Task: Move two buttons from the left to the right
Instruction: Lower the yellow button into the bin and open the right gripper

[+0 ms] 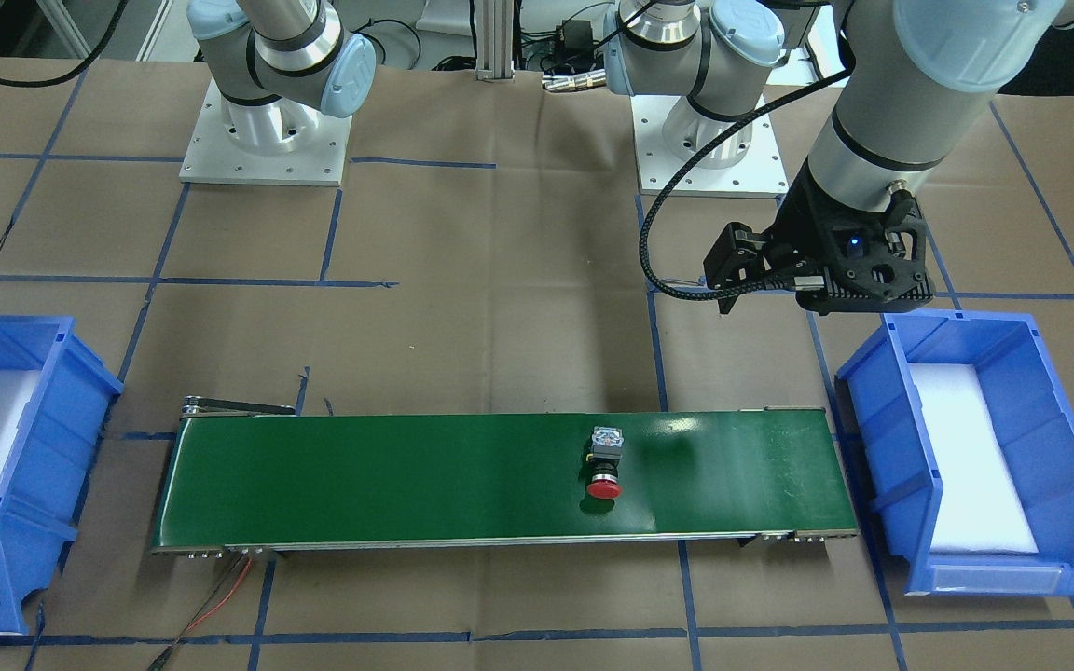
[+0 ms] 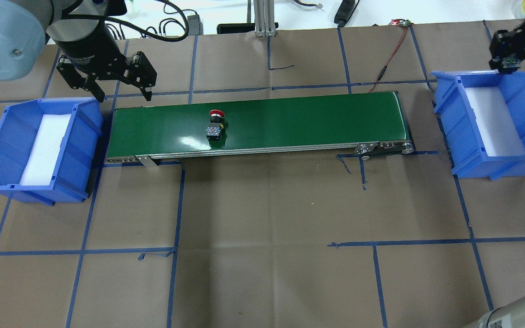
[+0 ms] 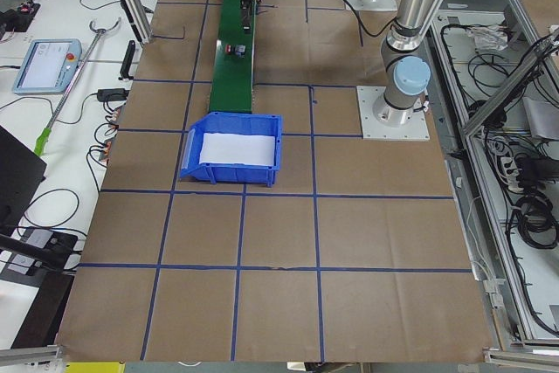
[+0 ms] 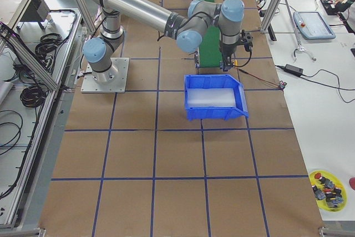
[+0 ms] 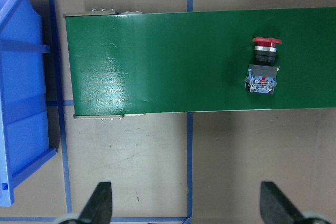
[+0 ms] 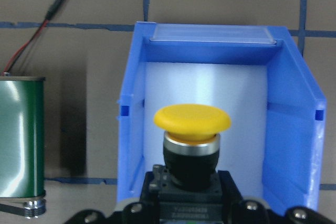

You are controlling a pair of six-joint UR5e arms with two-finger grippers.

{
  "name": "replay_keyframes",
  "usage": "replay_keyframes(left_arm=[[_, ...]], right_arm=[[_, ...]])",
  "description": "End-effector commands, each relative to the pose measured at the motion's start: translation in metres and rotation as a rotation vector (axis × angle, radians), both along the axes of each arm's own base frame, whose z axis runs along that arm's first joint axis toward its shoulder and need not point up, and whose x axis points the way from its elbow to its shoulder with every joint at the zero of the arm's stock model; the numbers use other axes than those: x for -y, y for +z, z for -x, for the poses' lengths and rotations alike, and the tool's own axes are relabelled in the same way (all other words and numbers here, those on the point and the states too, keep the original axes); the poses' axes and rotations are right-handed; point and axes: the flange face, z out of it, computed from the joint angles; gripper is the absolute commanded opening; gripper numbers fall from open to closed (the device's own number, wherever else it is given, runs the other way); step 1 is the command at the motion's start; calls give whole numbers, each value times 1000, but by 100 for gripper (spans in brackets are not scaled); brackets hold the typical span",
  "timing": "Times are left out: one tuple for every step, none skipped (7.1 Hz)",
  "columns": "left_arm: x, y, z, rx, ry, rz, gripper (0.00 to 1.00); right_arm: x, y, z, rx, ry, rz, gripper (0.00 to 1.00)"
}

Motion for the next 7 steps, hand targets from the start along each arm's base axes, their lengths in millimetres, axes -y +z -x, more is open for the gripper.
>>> replay_keyframes(left_arm=[[0, 0, 0, -4, 3, -1, 100], [-1, 0, 0, -4, 5, 1, 100], [-1, 0, 0, -4, 5, 1, 100], [0, 0, 0, -4, 5, -1, 100], [0, 0, 1, -5, 5, -1, 100], [0, 0, 1, -5, 5, -1, 100], [-1, 0, 1, -5, 4, 1, 100]], right_arm=[[-16, -53, 31, 24, 46, -51, 3], [-24, -77, 28, -9, 44, -4, 3], [-38, -106, 29, -21, 30, 14, 3], [-52, -128, 35, -10, 9, -1, 4], [-56, -143, 32, 5, 9, -26, 4], [-63, -155, 29, 20, 7, -49, 4], [-72, -170, 23, 39, 4, -77, 5]])
